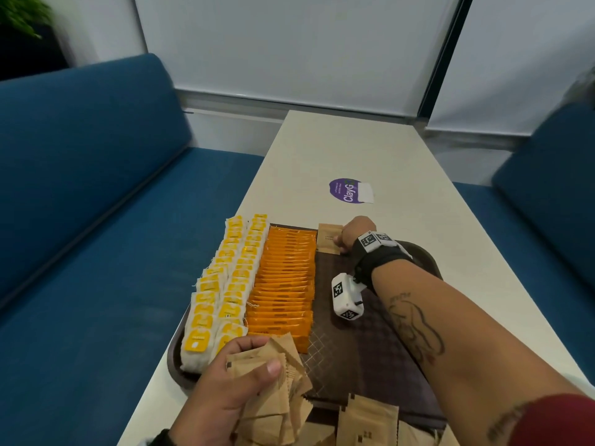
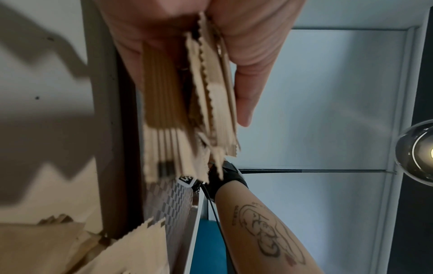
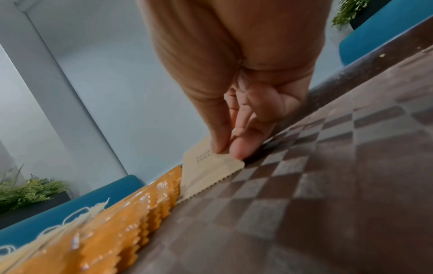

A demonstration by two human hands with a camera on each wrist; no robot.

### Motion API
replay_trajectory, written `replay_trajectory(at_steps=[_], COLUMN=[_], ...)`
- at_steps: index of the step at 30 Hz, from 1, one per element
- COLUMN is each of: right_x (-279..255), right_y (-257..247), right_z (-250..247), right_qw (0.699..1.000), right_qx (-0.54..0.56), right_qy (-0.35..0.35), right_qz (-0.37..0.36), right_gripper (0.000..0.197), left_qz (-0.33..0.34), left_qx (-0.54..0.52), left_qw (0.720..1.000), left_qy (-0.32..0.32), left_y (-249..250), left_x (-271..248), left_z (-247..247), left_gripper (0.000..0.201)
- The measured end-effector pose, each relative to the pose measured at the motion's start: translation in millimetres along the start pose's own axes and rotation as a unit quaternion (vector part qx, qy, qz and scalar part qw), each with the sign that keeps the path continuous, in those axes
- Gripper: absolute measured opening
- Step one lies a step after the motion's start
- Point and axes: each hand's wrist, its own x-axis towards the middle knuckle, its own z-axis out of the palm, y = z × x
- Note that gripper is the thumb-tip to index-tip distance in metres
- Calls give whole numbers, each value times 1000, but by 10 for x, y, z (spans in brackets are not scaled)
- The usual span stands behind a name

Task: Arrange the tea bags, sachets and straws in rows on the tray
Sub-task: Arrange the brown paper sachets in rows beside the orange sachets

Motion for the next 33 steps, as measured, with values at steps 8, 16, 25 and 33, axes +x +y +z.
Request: replay_trajectory(at_steps=[8, 16, 25, 33], right_x=[-135, -985, -2459, -2562], right_y=[50, 193, 313, 483], right_z=[-100, -556, -409, -188], right_qw=[999, 949, 910, 888], right_qx=[5, 292, 167, 356], right_qy=[-40, -44, -254, -241], right_qz=[-16, -108, -280, -165], right_gripper=[23, 11, 15, 9], left_qz=[-6, 0, 27, 38], left_qx=[-23, -124, -143, -112], left_qw=[1000, 992, 989, 993], left_qy=[10, 5, -19, -12], left_y=[-24, 53, 73, 13], left_x=[-60, -169, -258, -328], left_z=[23, 78, 245, 201], left_gripper=[94, 52, 56, 58])
